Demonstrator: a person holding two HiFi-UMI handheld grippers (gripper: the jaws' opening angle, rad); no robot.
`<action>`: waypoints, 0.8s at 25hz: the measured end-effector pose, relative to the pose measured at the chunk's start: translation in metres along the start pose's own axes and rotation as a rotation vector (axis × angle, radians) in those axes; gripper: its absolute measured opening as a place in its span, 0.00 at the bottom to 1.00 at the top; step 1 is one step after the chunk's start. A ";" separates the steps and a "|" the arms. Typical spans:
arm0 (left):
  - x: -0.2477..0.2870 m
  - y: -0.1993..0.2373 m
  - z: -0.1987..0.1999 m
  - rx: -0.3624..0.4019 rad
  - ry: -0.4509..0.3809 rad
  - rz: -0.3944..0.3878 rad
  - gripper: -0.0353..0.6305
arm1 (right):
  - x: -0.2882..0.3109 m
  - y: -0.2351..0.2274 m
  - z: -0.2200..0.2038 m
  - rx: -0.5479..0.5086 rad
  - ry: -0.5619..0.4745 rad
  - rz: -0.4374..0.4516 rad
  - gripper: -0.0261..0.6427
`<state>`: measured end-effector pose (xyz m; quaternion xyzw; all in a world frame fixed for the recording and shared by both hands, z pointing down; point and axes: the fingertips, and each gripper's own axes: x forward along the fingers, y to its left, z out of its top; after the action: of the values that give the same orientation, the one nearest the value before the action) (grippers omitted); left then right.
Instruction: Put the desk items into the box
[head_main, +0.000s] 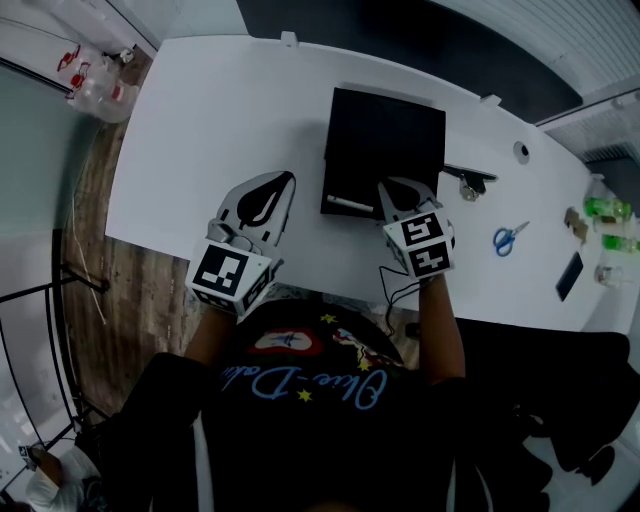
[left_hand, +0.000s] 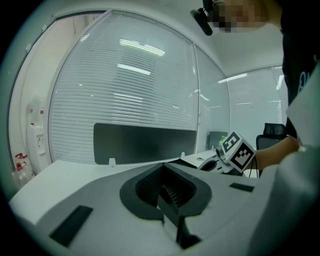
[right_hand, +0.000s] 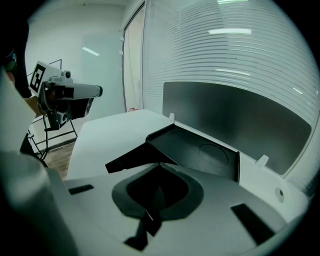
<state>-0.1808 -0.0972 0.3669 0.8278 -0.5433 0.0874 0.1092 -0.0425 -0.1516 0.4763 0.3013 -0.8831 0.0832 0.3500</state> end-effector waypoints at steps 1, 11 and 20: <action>0.000 -0.002 0.000 0.009 -0.009 -0.013 0.07 | -0.003 -0.001 0.001 0.003 -0.006 -0.009 0.05; -0.002 -0.012 0.006 0.028 0.005 -0.038 0.07 | -0.033 -0.013 0.013 0.075 -0.087 -0.075 0.05; -0.003 -0.021 0.017 0.072 -0.041 -0.081 0.07 | -0.060 -0.018 0.016 0.126 -0.151 -0.136 0.05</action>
<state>-0.1624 -0.0908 0.3484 0.8540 -0.5081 0.0854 0.0717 -0.0062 -0.1436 0.4226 0.3873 -0.8774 0.0915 0.2679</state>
